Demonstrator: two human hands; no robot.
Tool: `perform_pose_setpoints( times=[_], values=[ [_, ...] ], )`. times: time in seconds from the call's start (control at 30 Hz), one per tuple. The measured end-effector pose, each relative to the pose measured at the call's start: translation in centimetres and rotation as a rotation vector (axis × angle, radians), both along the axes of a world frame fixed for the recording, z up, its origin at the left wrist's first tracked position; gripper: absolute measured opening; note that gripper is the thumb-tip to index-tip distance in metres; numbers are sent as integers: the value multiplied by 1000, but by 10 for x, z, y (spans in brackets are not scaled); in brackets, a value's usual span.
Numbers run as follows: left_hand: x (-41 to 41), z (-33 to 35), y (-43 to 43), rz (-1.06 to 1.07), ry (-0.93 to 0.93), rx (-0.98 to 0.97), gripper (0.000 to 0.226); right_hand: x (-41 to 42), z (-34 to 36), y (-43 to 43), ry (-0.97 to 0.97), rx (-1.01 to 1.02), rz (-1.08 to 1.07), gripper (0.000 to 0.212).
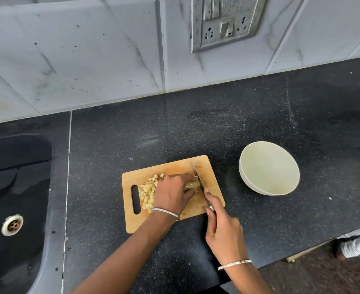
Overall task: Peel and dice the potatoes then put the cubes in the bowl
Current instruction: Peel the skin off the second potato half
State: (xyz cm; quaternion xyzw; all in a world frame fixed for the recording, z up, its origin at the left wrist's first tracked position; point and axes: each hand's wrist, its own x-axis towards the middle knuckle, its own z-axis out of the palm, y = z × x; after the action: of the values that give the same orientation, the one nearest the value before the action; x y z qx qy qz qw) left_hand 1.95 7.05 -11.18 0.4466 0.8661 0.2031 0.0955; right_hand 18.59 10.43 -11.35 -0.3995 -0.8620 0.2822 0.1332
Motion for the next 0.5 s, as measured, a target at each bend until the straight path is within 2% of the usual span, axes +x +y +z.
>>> perform_pose_setpoints(
  times=[0.23, 0.5],
  values=[
    [-3, -1, 1, -16, -19, -21, 31, -7, -7, -1, -55, 19, 3, 49],
    [-2, 0, 0, -36, 13, -15, 31, -4, -8, 1, -30, 10, 24, 48]
  ],
)
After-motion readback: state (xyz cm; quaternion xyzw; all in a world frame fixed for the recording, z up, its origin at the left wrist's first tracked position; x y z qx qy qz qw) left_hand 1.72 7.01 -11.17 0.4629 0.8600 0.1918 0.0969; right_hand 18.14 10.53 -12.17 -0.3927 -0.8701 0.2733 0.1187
